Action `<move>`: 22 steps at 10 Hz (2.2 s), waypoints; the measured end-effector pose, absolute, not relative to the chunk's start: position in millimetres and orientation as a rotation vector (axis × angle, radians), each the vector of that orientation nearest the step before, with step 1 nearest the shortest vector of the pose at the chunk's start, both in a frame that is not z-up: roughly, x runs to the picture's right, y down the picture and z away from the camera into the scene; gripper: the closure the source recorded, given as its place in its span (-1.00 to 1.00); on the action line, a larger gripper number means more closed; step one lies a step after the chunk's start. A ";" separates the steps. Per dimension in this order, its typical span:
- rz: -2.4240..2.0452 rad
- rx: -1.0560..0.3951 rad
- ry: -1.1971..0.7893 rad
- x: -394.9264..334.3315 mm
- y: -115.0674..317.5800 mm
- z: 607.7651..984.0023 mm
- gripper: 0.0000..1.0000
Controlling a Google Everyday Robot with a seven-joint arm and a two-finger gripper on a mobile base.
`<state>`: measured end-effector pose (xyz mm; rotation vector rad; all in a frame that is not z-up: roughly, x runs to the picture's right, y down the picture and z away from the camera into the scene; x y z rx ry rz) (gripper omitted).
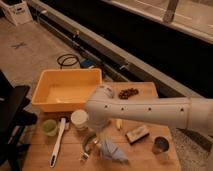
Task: Place fork in plastic cup
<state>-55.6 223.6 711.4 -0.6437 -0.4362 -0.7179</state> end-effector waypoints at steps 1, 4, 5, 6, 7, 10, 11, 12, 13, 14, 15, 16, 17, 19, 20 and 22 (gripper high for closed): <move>-0.739 -0.665 -0.449 -60.0 233.8 714.0 -0.36; -0.749 -0.721 -0.494 -61.6 256.0 714.2 -0.36; -0.750 -0.721 -0.494 -61.6 256.1 714.0 -0.36; -0.748 -0.721 -0.493 -60.5 256.1 714.1 -0.36; -0.749 -0.721 -0.494 -61.1 256.2 714.0 -0.36; -0.727 -0.742 -0.504 -59.6 262.6 716.6 -0.36; -0.708 -0.754 -0.512 -56.9 270.4 719.0 -0.36; -0.692 -0.759 -0.522 -56.3 275.2 719.8 -0.36; -0.675 -0.765 -0.532 -56.4 280.9 720.4 -0.36; -0.664 -0.769 -0.539 -57.5 285.6 720.5 -0.36; -0.652 -0.772 -0.545 -59.1 289.9 720.0 -0.36; -0.641 -0.773 -0.549 -60.3 292.3 720.0 -0.36; -0.632 -0.776 -0.553 -61.3 294.8 720.7 -0.36; -0.590 -0.786 -0.557 -58.8 300.3 726.7 -0.36; -0.567 -0.790 -0.558 -57.9 302.4 729.4 -0.36; -0.480 -0.802 -0.549 -47.1 307.1 735.8 -0.36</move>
